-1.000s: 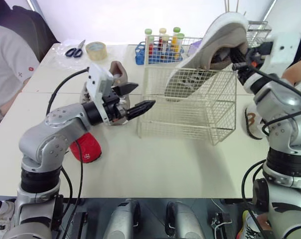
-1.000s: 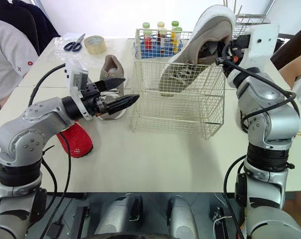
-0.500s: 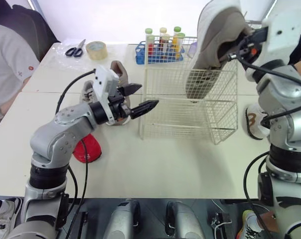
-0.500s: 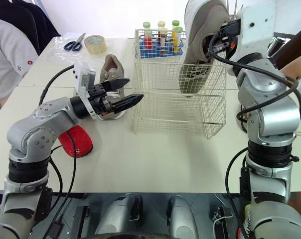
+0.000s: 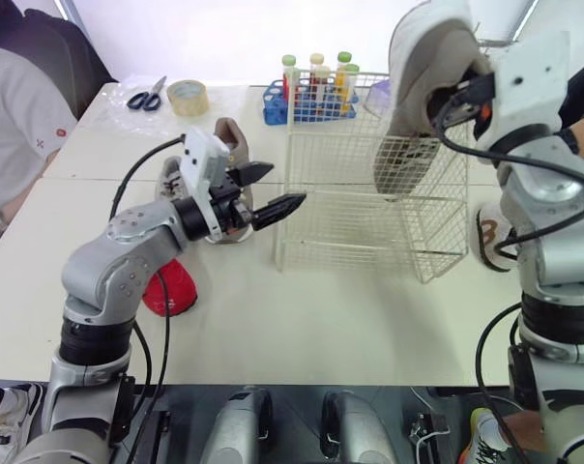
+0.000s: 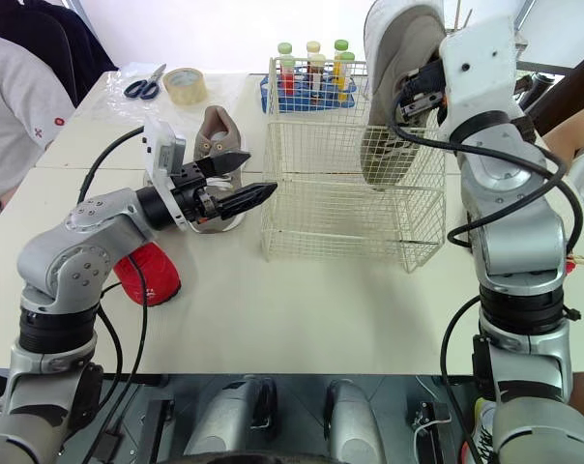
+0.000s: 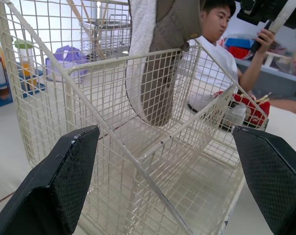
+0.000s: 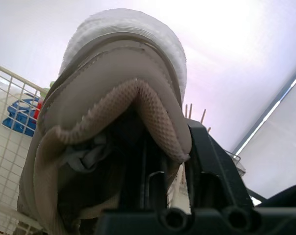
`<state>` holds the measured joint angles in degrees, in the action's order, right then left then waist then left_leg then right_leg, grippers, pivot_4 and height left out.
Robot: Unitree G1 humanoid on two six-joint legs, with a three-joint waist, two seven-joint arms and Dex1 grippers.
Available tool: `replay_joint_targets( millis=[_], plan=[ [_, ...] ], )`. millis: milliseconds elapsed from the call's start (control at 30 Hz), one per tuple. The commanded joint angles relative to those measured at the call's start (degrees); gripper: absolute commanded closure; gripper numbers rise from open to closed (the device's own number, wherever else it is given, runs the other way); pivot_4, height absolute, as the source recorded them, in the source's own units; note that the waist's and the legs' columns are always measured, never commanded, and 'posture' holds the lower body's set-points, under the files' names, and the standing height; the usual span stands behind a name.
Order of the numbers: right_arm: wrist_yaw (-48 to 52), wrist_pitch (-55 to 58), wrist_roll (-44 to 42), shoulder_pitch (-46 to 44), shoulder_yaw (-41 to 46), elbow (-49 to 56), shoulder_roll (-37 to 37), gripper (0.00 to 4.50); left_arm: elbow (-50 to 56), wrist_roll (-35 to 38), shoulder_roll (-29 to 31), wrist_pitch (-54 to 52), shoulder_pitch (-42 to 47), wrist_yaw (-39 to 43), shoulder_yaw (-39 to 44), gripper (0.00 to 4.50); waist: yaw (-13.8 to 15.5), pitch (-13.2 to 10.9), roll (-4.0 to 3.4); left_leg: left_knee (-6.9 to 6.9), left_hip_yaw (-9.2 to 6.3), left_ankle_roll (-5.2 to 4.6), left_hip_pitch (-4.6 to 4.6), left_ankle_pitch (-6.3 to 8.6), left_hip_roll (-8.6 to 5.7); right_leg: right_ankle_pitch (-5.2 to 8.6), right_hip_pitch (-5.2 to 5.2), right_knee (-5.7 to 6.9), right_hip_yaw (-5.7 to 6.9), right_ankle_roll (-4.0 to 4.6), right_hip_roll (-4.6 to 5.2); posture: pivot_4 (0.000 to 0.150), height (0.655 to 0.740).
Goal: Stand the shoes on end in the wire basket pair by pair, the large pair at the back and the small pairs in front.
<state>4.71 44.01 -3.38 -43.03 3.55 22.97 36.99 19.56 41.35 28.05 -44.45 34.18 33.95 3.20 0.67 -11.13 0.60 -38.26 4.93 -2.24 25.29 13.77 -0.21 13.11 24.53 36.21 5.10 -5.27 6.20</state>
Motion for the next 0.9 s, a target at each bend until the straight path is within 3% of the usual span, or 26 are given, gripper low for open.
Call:
replay_joint_targets(
  millis=[33, 133, 367, 667, 767, 867, 900],
  plan=[
    [0.6, -0.2, 1.2, 0.0, 2.8, 3.5, 0.4, 2.16, 0.5, -0.4, -0.2, 1.4, 0.4, 0.4, 0.5, 0.00, 0.0, 0.0, 0.00, 0.00, 0.00, 0.00, -0.01, 0.00, 0.00, 0.00, 0.00, 0.00, 0.00, 0.00, 0.00, 0.150, 0.7371],
    [1.7, -0.2, 1.5, 1.0, 3.9, 4.9, 1.0, 0.67, -0.1, -0.6, -0.4, 1.7, 0.4, 0.6, 0.6, 0.00, 0.0, 0.0, 0.00, 0.00, 0.00, 0.00, -0.01, 0.00, 0.01, 0.00, 0.00, 0.01, 0.00, 0.00, -0.01, 0.150, 0.7371],
    [5.2, 1.1, 1.1, 4.3, 7.3, 10.7, 2.6, 0.67, -4.2, -2.1, -1.9, 3.6, 2.3, 2.6, -0.7, 0.00, 0.1, 0.0, 0.00, 0.00, 0.00, 0.00, -0.01, 0.00, 0.01, 0.00, 0.00, 0.01, 0.00, 0.00, -0.01, 0.150, 0.7371],
    [16.1, 7.5, -6.7, 12.5, 20.2, 24.5, 7.4, 0.67, -15.5, -5.2, -1.1, 7.5, 6.3, 10.4, -1.4, 0.00, 0.0, 0.0, 0.01, 0.00, 0.00, -0.02, -0.03, 0.01, 0.03, 0.00, -0.02, 0.00, 0.01, 0.00, -0.04, 0.150, 0.7371],
    [25.0, 17.9, -20.8, 10.7, 28.1, 27.0, 8.4, 0.67, -20.8, -5.5, 0.2, 8.2, 7.9, 12.0, 0.9, 0.00, 0.0, 0.0, 0.02, 0.00, -0.03, -0.02, -0.04, 0.01, 0.07, 0.00, -0.02, 0.01, 0.00, 0.00, -0.06, 0.150, 0.7371],
    [34.6, 34.8, -38.9, 2.1, 36.9, 20.1, 13.1, 0.67, -26.5, -4.6, 2.9, 6.1, 10.7, 10.3, 5.5, 0.00, -0.1, 0.0, -0.02, -0.02, -0.04, -0.23, -0.04, 0.14, 0.09, -0.01, -0.02, 0.01, -0.01, 0.02, -0.07, 0.150, 0.7371],
    [36.2, 39.3, -43.4, -0.7, 38.5, 18.1, 14.0, 0.14, -27.5, -4.4, 3.6, 5.7, 11.3, 9.9, 6.6, 0.00, -0.2, 0.0, 0.00, -0.02, -0.07, -0.31, -0.04, 0.18, 0.10, -0.01, -0.02, 0.00, 0.01, 0.02, -0.06, 0.150, 0.7371]
  ],
)
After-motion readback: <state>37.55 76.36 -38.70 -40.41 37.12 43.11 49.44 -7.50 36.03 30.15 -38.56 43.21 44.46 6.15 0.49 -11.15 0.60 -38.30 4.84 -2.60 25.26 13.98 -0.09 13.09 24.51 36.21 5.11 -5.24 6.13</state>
